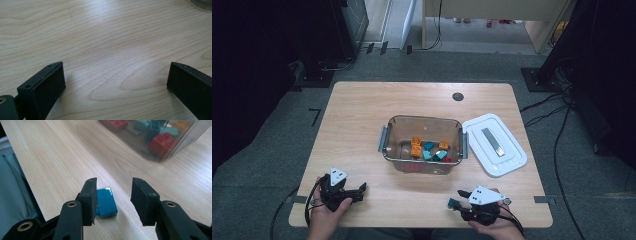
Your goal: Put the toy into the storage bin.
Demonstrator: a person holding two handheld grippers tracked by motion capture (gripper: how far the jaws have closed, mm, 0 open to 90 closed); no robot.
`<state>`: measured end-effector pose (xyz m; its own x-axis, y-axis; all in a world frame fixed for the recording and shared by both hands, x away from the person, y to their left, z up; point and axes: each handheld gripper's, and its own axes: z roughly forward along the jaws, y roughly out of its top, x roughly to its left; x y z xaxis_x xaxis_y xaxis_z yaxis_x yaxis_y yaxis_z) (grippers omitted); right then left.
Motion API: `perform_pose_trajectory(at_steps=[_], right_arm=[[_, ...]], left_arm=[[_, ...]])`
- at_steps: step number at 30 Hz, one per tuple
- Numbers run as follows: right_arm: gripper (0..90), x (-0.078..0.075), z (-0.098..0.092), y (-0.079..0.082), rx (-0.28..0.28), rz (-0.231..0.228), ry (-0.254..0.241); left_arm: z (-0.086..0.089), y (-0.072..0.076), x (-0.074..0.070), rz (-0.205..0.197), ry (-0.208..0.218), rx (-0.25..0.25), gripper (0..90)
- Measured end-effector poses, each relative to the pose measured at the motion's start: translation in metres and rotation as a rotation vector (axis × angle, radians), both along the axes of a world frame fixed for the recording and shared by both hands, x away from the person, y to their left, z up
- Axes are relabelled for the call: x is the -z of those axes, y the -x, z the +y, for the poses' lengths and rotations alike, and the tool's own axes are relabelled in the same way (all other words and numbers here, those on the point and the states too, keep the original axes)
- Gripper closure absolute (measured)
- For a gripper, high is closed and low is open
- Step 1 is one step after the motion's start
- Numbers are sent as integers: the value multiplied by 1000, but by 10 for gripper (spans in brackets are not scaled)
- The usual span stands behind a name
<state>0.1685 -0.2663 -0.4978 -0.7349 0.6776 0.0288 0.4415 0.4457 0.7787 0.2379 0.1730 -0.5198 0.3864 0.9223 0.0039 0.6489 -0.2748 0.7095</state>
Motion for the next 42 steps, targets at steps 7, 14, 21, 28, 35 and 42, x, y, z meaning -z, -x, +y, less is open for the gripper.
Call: perform_pose_trajectory(at_steps=[7, 14, 21, 28, 35, 42], right_arm=[[574, 7, 0, -2, -5, 22, 18], [584, 11, 3, -1, -19, 21, 50], [624, 14, 3, -2, -28, 31, 63], [671, 15, 2, -3, -27, 47, 59], [681, 15, 0, -5, -23, 59, 51], [683, 12, -1, -5, -16, 52, 40]], left_arm=[[0, 0, 0, 0, 0, 0, 15], [0, 0, 0, 0, 0, 0, 15], [0, 0, 0, 0, 0, 0, 15], [0, 0, 0, 0, 0, 0, 15], [0, 0, 0, 0, 0, 0, 15], [0, 0, 0, 0, 0, 0, 15]])
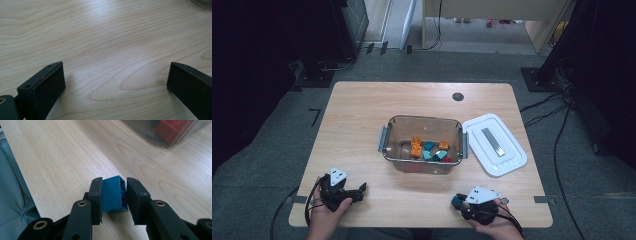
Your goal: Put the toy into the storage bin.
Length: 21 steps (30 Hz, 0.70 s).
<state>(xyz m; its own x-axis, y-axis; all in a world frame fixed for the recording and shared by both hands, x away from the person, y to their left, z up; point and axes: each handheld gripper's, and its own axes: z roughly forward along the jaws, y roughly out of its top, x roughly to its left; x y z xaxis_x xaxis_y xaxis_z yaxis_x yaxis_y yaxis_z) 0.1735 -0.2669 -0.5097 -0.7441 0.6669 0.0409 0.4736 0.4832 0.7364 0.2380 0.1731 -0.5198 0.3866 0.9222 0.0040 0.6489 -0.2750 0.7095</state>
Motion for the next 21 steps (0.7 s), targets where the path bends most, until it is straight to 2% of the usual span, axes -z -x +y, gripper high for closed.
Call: perform_pose_trajectory(at_steps=[12, 21], right_arm=[[684, -15, -2, -3, 33, -6, -21], [683, -36, -4, -5, 35, -42, -42]], left_arm=[[0, 0, 0, 0, 0, 0, 15], [0, 0, 0, 0, 0, 0, 14]])
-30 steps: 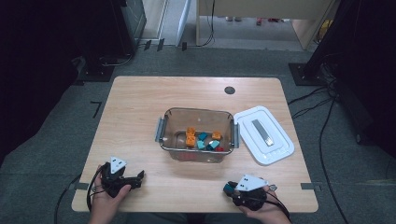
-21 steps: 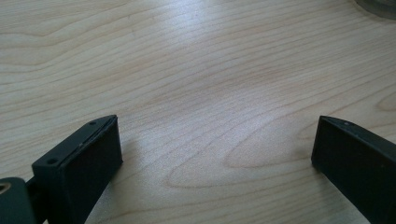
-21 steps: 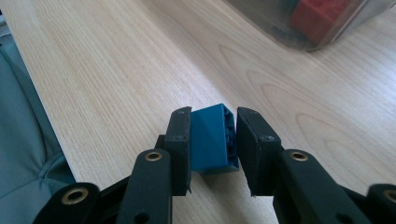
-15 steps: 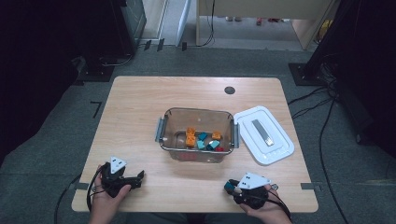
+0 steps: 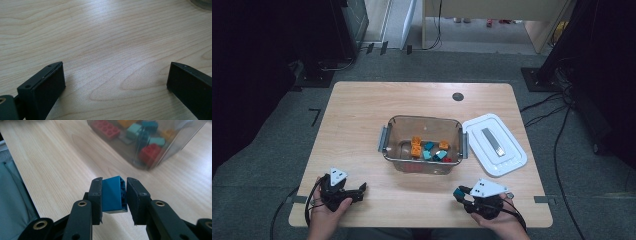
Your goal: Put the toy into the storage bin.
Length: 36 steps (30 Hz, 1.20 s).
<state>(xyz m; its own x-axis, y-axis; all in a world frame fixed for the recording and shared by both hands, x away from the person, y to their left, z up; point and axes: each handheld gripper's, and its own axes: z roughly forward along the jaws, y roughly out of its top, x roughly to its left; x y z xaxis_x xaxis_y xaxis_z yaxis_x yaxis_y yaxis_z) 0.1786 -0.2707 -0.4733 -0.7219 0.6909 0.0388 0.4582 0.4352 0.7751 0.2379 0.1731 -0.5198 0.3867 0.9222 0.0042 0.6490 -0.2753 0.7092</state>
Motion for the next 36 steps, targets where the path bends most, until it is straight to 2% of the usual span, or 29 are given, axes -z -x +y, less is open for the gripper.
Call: perform_pose_trajectory(at_steps=[20, 28, 36], right_arm=[[683, -53, -4, -10, 8, -40, -16], [683, -71, -4, -18, 11, -40, -17], [683, -89, -1, -26, 7, -64, -15]], left_arm=[[0, 0, 0, 0, 1, -1, 15], [0, 0, 0, -1, 1, -1, 15], [0, 0, 0, -1, 1, -1, 15]])
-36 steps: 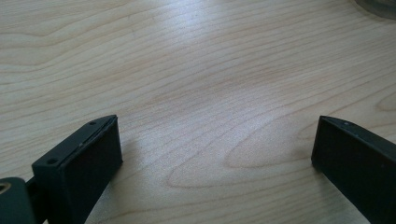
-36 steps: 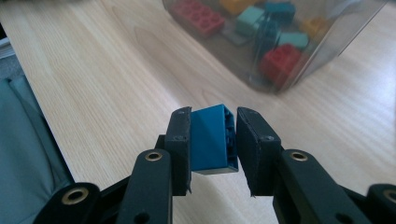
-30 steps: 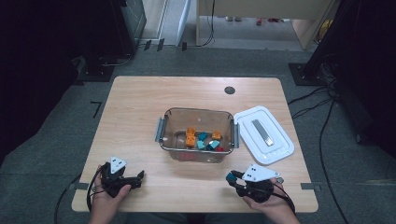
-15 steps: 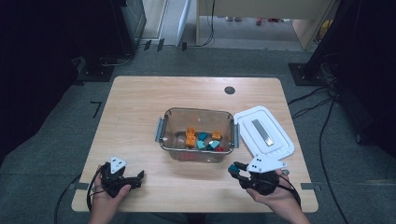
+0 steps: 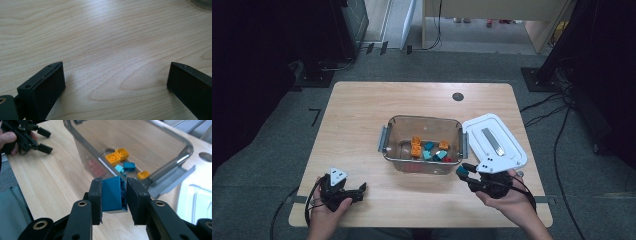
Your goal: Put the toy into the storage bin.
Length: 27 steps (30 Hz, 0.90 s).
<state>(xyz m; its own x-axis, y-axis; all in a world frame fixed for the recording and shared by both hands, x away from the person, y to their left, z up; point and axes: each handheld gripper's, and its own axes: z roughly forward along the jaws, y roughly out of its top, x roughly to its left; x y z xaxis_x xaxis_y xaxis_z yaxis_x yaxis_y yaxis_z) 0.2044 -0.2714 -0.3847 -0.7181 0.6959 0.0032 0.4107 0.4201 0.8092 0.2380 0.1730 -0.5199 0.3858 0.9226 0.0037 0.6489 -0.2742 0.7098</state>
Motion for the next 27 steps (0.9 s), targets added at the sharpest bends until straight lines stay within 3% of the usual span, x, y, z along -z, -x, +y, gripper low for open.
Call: perform_pose_trajectory(at_steps=[11, 27], right_arm=[[683, -19, 13, -25, -11, -26, 4], [684, -18, 42, -73, -11, 7, 10]], left_arm=[[0, 0, 0, 2, -1, 1, 14], [0, 0, 0, -1, 0, 0, 15]])
